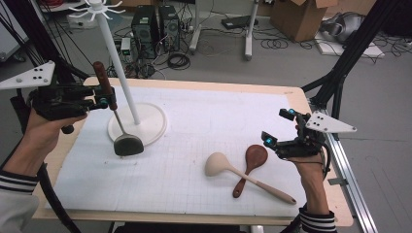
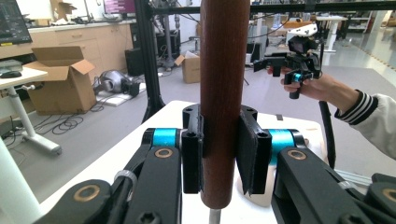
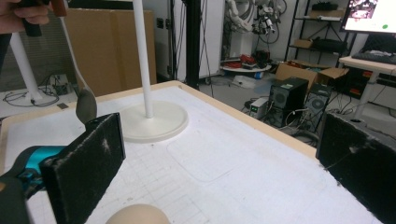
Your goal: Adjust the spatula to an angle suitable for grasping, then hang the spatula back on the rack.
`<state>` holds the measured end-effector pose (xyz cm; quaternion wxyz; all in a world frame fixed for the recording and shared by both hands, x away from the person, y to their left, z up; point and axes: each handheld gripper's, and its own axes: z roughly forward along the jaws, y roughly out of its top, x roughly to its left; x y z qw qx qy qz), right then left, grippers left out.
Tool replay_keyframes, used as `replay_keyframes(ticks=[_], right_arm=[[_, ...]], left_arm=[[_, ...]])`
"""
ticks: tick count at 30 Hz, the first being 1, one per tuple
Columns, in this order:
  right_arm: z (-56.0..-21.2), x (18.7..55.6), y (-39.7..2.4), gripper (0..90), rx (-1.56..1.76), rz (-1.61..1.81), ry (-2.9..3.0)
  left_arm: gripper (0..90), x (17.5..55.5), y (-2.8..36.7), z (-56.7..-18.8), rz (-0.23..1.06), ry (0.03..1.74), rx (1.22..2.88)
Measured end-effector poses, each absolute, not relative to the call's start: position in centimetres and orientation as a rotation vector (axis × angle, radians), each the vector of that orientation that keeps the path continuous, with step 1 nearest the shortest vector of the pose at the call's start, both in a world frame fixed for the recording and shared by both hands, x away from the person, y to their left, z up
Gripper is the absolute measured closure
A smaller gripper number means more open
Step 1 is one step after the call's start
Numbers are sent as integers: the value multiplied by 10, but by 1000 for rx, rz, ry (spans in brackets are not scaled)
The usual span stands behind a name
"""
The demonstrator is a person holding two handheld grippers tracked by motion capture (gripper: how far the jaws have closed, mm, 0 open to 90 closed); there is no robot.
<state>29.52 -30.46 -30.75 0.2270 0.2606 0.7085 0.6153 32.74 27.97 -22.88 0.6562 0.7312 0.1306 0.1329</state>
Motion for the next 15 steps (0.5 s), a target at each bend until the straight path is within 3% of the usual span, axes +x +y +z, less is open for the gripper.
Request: replay_keyframes(ticks=[15], right_arm=[[-318,298,-305,2,730,1703,1966]], left_arm=[[735,328,282,-229,286,297,1667]])
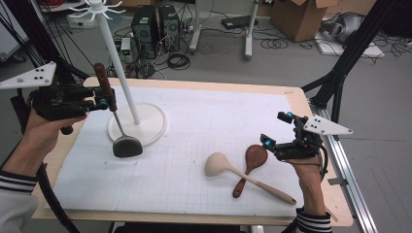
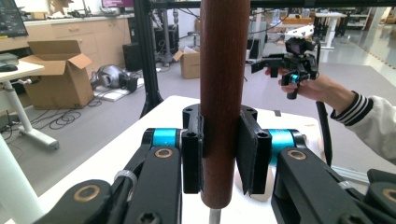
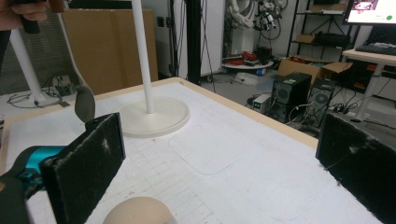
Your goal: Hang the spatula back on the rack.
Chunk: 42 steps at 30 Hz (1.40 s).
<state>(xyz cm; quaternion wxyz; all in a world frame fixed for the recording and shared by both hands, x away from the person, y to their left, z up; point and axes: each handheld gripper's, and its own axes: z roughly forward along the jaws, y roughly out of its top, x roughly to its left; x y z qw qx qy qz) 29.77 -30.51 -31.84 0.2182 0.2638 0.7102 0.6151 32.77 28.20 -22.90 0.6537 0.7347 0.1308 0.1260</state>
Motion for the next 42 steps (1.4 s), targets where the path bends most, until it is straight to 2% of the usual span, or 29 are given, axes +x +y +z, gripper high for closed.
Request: replay_keyframes(ticks=[14,42], right_arm=[[-327,299,-302,2,746,1677,1990],[-342,295,-304,2,730,1689,1962]], left_arm=[[735,331,293,-223,269,301,1666],[735,366,311,-190,263,276,1655]])
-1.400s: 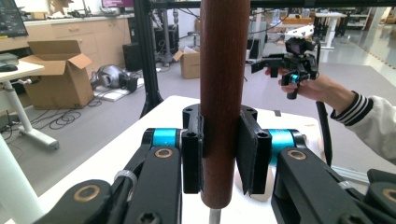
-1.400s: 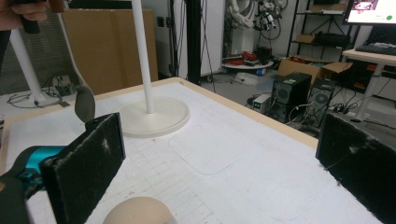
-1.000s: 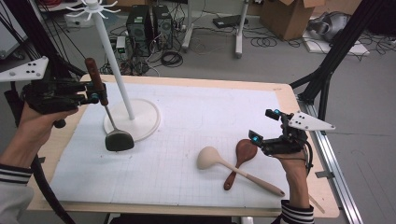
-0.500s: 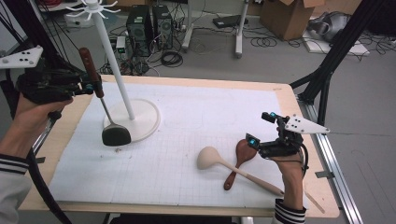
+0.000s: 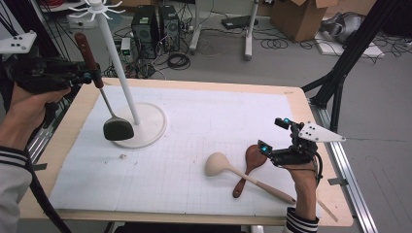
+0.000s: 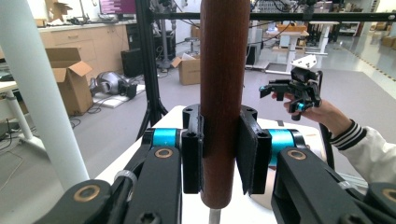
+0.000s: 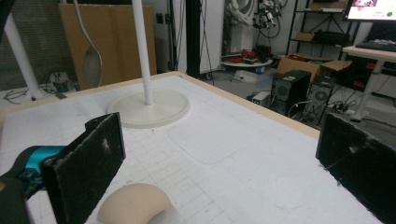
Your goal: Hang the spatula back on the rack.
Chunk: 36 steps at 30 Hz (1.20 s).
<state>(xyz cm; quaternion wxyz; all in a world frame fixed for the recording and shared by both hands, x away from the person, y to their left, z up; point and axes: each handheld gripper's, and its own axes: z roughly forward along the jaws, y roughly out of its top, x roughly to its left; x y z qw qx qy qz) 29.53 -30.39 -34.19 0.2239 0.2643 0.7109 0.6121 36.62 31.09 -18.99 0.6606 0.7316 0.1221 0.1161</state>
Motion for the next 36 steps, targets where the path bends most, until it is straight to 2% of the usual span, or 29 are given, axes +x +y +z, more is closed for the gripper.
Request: replay_keyframes(ticks=[21,36], right_arm=[[-344,298,-303,2,745,1678,1967],[-344,296,-300,2,742,1666,1968]], left_arm=[[735,388,312,-172,262,293,1667],[735,402,312,-173,253,325,1677]])
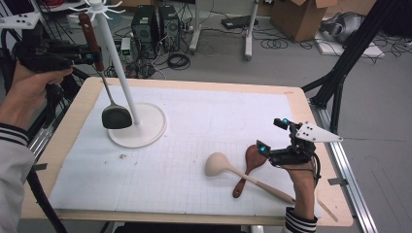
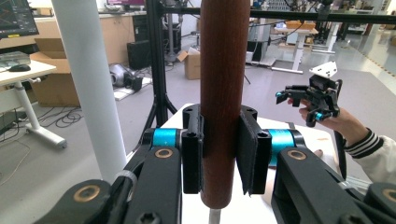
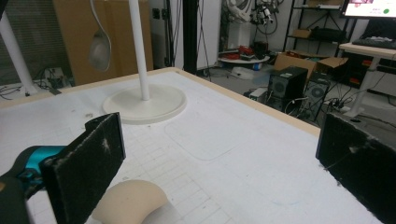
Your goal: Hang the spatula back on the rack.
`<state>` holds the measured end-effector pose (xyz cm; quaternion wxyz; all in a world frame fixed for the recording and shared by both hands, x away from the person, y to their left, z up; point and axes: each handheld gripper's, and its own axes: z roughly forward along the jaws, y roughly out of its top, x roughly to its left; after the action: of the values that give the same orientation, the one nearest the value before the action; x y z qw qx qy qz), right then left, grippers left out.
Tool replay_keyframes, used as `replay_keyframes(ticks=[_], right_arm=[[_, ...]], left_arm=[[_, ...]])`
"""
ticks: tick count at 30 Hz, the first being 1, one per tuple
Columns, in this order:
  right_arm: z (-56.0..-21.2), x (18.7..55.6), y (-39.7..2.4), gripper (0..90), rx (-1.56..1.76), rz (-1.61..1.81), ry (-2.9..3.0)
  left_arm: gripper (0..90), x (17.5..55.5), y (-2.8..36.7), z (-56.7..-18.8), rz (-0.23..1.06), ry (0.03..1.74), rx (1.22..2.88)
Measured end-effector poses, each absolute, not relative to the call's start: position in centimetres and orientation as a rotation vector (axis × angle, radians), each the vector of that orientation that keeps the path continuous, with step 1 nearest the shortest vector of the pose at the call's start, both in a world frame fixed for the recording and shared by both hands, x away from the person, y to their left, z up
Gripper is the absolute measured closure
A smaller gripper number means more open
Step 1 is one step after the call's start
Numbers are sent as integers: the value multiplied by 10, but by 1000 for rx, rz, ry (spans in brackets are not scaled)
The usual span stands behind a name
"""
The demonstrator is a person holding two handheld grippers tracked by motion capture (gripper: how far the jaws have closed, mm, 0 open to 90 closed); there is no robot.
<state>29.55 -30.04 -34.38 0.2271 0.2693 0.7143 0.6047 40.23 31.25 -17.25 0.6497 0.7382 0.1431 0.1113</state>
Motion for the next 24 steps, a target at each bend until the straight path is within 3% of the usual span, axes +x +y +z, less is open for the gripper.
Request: replay_keyframes(ticks=[24], right_arm=[[-343,294,-300,2,738,1670,1963]], left_arm=[[734,415,314,-172,236,351,1678]])
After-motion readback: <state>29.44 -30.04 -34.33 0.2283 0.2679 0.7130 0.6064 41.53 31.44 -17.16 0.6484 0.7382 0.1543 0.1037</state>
